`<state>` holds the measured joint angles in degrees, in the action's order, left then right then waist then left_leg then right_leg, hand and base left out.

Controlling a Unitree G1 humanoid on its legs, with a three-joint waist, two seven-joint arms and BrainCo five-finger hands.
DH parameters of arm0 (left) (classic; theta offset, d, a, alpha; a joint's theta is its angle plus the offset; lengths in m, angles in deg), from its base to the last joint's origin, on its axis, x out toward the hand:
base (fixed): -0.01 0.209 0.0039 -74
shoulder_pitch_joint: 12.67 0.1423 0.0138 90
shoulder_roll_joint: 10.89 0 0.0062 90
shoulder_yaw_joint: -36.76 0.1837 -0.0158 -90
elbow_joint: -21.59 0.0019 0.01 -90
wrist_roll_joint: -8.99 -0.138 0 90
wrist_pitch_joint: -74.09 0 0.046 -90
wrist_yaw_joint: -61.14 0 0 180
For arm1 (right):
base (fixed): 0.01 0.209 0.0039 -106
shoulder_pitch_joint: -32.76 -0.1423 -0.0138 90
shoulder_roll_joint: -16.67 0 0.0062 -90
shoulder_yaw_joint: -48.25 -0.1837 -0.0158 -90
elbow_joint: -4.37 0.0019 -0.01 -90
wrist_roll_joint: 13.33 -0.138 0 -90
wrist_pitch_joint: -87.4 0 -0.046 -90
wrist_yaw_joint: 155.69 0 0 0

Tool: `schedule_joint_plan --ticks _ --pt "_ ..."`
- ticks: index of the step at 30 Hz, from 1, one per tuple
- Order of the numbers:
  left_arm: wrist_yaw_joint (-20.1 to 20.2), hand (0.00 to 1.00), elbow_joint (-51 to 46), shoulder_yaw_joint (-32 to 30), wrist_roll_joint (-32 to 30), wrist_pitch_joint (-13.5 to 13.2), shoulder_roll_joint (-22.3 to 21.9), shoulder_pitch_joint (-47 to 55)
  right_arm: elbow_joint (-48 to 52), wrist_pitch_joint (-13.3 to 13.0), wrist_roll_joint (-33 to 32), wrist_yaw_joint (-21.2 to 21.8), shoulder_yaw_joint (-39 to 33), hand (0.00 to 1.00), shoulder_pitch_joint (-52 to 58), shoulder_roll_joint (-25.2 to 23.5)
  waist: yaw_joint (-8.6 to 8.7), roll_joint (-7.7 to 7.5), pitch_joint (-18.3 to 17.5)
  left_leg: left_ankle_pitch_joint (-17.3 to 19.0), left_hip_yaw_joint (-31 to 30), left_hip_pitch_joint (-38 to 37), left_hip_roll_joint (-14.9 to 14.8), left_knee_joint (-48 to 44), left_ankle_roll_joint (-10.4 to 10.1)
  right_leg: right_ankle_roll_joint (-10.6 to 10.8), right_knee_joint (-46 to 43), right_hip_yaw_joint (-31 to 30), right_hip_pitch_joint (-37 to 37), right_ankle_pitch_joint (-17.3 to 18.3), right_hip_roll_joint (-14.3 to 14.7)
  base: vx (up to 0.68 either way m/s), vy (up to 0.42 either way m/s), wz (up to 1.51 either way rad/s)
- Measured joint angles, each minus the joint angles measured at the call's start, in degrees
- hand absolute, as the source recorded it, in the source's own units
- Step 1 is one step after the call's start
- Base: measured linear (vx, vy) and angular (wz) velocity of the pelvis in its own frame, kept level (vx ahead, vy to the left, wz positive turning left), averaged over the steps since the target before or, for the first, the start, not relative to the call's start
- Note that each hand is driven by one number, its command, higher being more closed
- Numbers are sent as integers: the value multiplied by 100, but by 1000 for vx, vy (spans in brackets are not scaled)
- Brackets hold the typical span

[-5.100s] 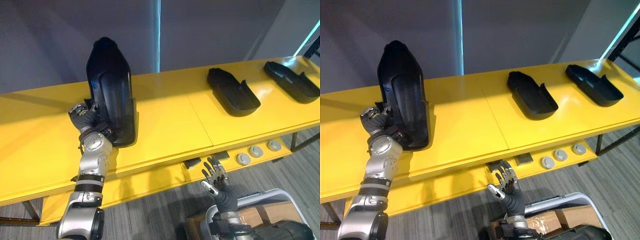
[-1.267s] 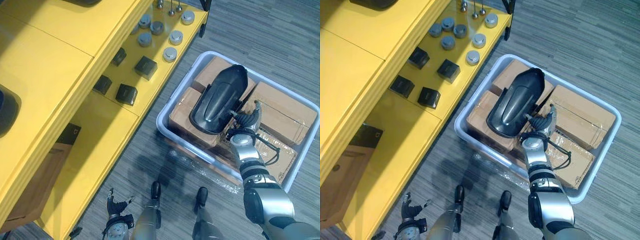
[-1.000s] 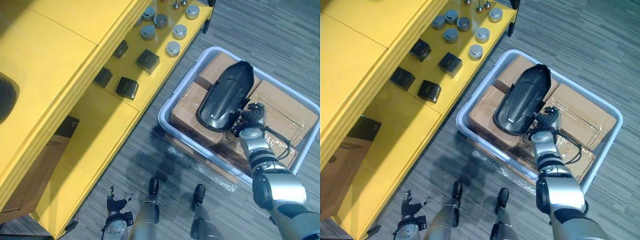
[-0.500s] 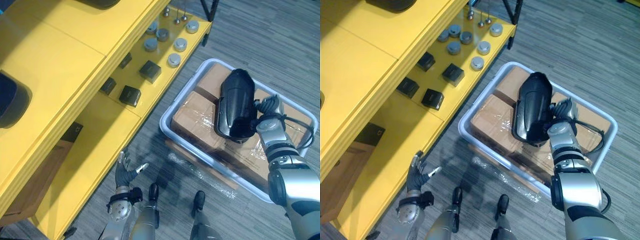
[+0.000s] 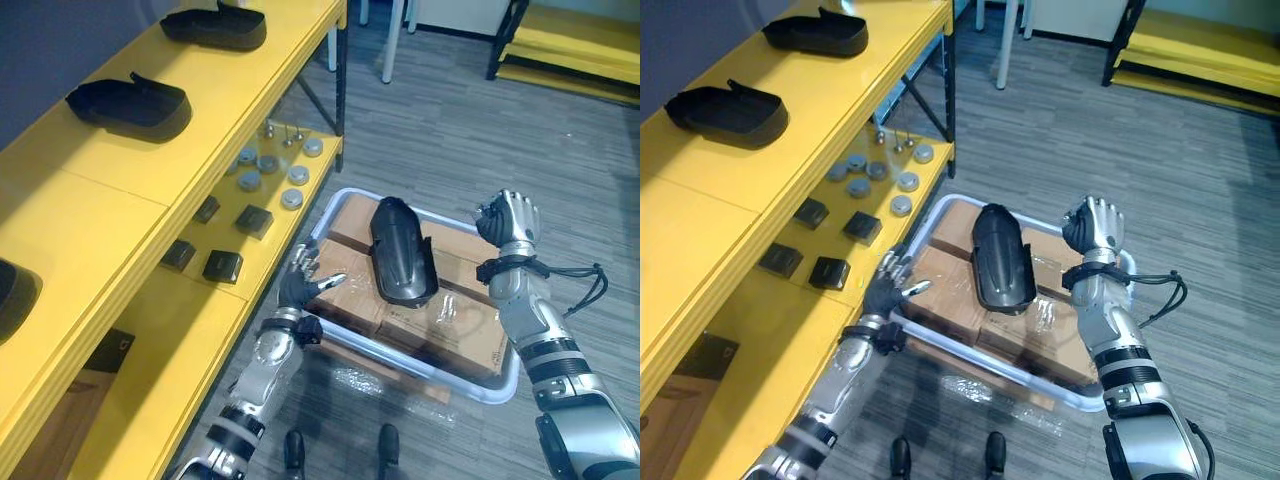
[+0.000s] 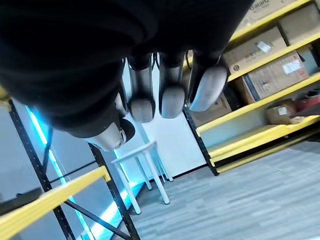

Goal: Walk over and take plastic housings, then place them on the shelf

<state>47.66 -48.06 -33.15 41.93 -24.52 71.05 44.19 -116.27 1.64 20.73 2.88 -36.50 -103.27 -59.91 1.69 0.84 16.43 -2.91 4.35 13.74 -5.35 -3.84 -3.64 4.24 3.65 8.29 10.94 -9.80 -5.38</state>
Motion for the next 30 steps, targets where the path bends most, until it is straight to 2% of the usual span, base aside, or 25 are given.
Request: schedule_joint_plan --ticks 2,5,8,10,13,15,18,21,22,25,27,30 --pt "-86 0 79 86 180 -16 -10 -212 -1114 -31 -270 -35 35 0 -625 -117 -33 -2 -4 -124 39 31 5 156 9 -58 -2 -20 129 -43 3 -60 22 -5" --pt "-210 0 113 215 107 -16 -90 -246 -2073 -22 -757 -44 -92 0 -1070 -126 -134 1 -2 -253 12 208 5 228 -13 -102 -19 5 332 -81 7 -41 24 2" --pt "-273 0 107 222 -139 -10 -110 -130 -2557 -16 -1010 -66 -369 0 -1229 -126 -134 28 30 -338 -128 333 15 232 -31 -113 -27 133 390 -91 -5 -9 38 22" --pt "-328 0 -43 222 -421 -6 -121 101 -2990 -12 -1187 -121 -572 0 -1521 -2 -126 164 163 -370 -283 416 44 218 -25 -111 -69 290 399 -89 -28 -6 59 32" --pt "-403 0 -651 222 -895 2 -143 618 -3387 -20 -1391 -234 -644 0 -2025 328 -167 402 404 -447 -421 563 113 287 30 -100 -132 408 532 -76 -87 -33 70 28" --pt "-451 0 -973 295 -1198 6 -194 1047 -3636 -24 -1473 -344 -645 0 -2249 668 -274 578 549 -581 -527 636 153 487 25 -90 -157 533 644 -68 -123 -18 54 29" --pt "-482 0 -1172 424 -1467 6 -187 1600 -3932 -42 -1551 -509 -633 0 -2397 943 -332 656 703 -831 -657 705 179 785 38 -77 -229 667 807 -43 -157 17 46 24" --pt "-491 0 -1212 510 -1620 5 -240 1992 -4070 -66 -1572 -618 -609 0 -2412 1127 -408 697 755 -900 -710 810 241 866 74 -71 -252 691 933 -39 -213 42 59 13" --pt "-487 0 -1218 566 -1630 5 -268 2134 -4117 -112 -1585 -671 -497 0 -2406 1239 -410 765 817 -924 -761 873 285 869 96 -66 -252 789 954 -37 -258 40 69 20" --pt "-482 0 -1251 570 -1628 3 -292 2254 -4264 -186 -1611 -666 -385 0 -2378 1261 -461 819 874 -940 -792 939 322 869 116 -64 -252 831 999 -36 -294 42 69 12" --pt "-470 0 -1253 567 -1629 -16 -318 2280 -4368 -270 -1787 -647 -233 0 -2335 1261 -571 877 908 -948 -807 1004 344 869 127 -62 -253 840 1066 -36 -316 34 57 1" --pt "-465 0 -1258 549 -1629 -36 -371 2271 -4525 -320 -1800 -539 -48 0 -2297 1263 -602 936 959 -980 -924 1129 349 869 141 -62 -258 956 1131 -36 -316 20 46 14"
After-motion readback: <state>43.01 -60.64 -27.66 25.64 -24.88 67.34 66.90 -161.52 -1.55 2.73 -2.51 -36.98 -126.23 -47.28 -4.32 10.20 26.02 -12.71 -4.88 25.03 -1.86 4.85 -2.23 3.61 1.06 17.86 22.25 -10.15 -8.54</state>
